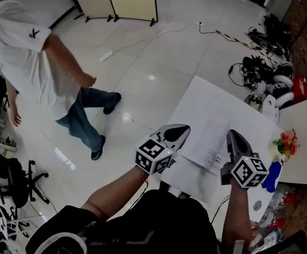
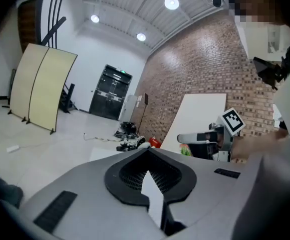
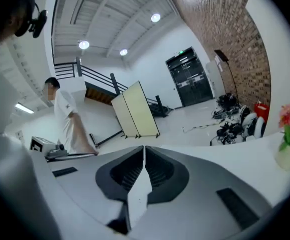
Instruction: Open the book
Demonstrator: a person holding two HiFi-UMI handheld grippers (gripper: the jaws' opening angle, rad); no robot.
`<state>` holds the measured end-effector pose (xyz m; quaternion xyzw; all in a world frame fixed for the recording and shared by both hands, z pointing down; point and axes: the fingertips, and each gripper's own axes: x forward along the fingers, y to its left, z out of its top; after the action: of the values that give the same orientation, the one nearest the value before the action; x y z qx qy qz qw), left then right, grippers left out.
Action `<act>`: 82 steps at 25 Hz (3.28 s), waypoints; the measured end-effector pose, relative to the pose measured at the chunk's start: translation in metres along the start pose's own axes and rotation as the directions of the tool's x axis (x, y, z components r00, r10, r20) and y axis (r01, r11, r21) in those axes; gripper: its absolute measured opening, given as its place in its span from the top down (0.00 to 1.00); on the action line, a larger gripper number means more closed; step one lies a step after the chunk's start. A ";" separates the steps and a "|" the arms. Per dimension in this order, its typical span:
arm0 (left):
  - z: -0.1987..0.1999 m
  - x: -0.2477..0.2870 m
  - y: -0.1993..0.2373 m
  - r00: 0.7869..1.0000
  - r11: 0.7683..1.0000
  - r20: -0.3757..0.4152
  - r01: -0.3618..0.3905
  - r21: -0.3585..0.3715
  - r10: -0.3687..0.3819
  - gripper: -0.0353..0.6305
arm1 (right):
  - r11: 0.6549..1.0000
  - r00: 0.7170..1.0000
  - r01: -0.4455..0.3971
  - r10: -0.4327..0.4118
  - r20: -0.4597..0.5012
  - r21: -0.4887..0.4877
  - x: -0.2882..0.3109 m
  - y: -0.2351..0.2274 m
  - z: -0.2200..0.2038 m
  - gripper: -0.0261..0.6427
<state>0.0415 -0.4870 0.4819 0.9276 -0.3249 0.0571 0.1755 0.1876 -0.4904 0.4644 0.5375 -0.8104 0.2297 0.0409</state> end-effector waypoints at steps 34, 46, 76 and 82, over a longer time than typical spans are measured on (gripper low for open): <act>0.080 0.014 -0.196 0.961 0.948 0.148 0.192 0.252 -0.234 0.95 | 0.940 0.939 0.242 -0.165 0.301 -0.241 -0.280 -0.024 0.061 0.96; 0.057 -0.079 -0.312 0.977 0.970 0.190 0.051 0.237 -0.097 0.95 | 0.948 0.968 0.087 -0.008 0.250 -0.306 -0.385 0.012 0.019 0.96; -0.016 -0.368 -0.393 0.950 0.947 0.218 0.156 0.282 -0.222 0.95 | 0.929 0.939 0.221 -0.119 0.323 -0.298 -0.527 0.257 -0.098 0.96; -0.043 -0.402 -0.474 0.959 0.956 0.230 0.101 0.275 -0.168 0.95 | 0.934 0.947 0.167 -0.062 0.316 -0.317 -0.606 0.265 -0.133 0.96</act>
<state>0.0221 0.1075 0.2970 0.9624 -0.2697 -0.0307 0.0129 0.1819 0.1654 0.3066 0.5977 -0.8014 -0.0005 0.0226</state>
